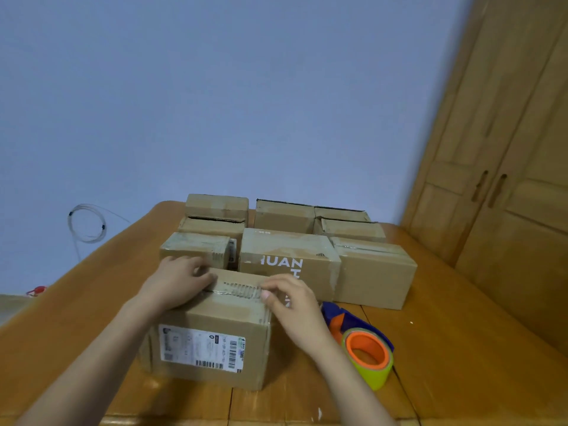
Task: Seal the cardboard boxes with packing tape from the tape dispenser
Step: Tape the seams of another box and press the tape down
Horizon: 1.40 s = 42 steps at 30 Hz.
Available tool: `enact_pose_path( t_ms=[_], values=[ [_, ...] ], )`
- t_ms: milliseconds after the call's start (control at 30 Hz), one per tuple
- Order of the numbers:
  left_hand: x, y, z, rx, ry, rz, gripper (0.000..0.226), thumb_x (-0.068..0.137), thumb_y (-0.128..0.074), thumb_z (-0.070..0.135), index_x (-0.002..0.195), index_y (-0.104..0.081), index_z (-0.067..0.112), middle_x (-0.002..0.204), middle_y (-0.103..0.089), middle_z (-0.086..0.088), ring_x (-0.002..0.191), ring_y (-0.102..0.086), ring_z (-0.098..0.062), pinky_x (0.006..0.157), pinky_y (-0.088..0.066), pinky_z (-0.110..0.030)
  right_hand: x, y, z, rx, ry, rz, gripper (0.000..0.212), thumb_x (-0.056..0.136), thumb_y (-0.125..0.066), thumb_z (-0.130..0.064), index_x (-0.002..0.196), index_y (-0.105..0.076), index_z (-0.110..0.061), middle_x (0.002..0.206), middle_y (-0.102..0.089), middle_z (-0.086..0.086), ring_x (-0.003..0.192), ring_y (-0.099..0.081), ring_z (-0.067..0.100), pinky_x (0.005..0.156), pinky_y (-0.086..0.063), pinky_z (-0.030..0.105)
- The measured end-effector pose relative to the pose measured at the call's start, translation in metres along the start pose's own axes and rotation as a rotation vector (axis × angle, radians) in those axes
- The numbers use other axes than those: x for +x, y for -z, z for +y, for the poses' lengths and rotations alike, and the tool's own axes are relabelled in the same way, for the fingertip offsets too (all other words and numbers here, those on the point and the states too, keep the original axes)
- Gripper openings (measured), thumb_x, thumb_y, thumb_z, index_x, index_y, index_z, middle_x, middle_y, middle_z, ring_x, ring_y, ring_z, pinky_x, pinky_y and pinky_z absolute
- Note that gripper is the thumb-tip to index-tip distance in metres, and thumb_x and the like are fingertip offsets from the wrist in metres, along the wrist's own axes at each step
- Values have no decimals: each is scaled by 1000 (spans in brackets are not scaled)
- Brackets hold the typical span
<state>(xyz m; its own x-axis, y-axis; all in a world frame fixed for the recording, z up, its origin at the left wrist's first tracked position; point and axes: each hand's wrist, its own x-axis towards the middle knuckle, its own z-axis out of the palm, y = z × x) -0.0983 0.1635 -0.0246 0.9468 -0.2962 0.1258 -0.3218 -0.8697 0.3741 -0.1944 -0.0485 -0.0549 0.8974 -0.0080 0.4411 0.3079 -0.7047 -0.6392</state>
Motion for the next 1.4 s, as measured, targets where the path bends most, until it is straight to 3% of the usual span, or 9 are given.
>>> enact_pose_path(
  t_ms=[200, 433, 567, 633, 733, 867, 1033, 1200, 1400],
  values=[
    [-5, -15, 26, -93, 9, -42, 40, 92, -48, 50, 126, -56, 29, 130, -54, -1, 130, -32, -32, 101, -37, -50, 3, 19, 7, 16, -52, 251, 31, 85, -68, -11, 68, -58, -35, 77, -64, -11, 83, -59, 8, 76, -45, 25],
    [-5, -23, 49, -125, -33, -63, 51, 94, -42, 55, 134, -51, 25, 141, -47, -3, 136, -28, -33, 109, -24, -49, 2, 42, 8, -68, 6, 280, 33, 88, -60, -42, 60, -46, -30, 68, -58, -6, 74, -60, 10, 65, -48, 30],
    [-13, -10, 42, 33, -191, -82, 64, 86, -34, 72, 138, -44, 36, 154, -30, 7, 145, -17, -22, 112, -20, -55, -11, 48, -5, -200, -13, -66, 60, 80, -34, -75, 111, -60, -30, 114, -55, -14, 110, -46, 0, 90, -40, 24],
    [-18, -5, 35, 23, -346, -47, 92, 67, -18, 93, 140, -41, 41, 156, -26, 12, 145, -17, -14, 115, -18, -50, -16, 45, -10, -360, -18, -257, 81, 78, -37, -78, 145, -35, -31, 150, -31, -11, 138, -23, 6, 112, -24, 33],
    [-28, -5, 27, 146, -478, -176, 108, 48, -6, 103, 143, -13, 55, 158, -4, 17, 147, 1, -11, 118, 0, -48, -19, 39, -15, -455, -37, -441, 93, 78, -49, -75, 151, -1, -42, 160, 10, -10, 146, 13, 13, 117, 2, 47],
    [-32, -12, 26, 400, -522, -310, 106, 56, -21, 97, 140, 23, 48, 155, 23, 9, 145, 22, -19, 114, 15, -46, -15, 39, -15, -522, -89, -547, 99, 79, -57, -69, 149, 7, -43, 158, 21, -6, 144, 21, 20, 116, 0, 53],
    [-24, -3, 29, 372, -556, -360, 101, 69, -46, 82, 150, -2, 40, 159, 15, 9, 146, 17, -14, 116, 12, -45, -16, 35, -7, -516, -82, -531, 92, 79, -58, -67, 150, -3, -44, 160, 13, -10, 145, 17, 15, 115, -20, 53],
    [-24, 2, 31, 298, -615, -270, 87, 68, -61, 76, 139, -28, 38, 149, -24, 10, 137, -20, -13, 115, -11, -34, -11, 42, -10, -523, -49, -580, 92, 80, -60, -64, 150, -4, -43, 159, 9, -7, 145, 12, 18, 114, -23, 52],
    [-40, 44, 48, 319, -592, -169, 92, 57, -54, 85, 136, -25, 47, 141, -30, 17, 126, -30, -8, 103, -31, -29, 1, 78, -55, -590, 54, -562, 94, 79, -63, -60, 150, -4, -43, 159, 4, -5, 145, 6, 16, 118, -15, 44]
  ],
)
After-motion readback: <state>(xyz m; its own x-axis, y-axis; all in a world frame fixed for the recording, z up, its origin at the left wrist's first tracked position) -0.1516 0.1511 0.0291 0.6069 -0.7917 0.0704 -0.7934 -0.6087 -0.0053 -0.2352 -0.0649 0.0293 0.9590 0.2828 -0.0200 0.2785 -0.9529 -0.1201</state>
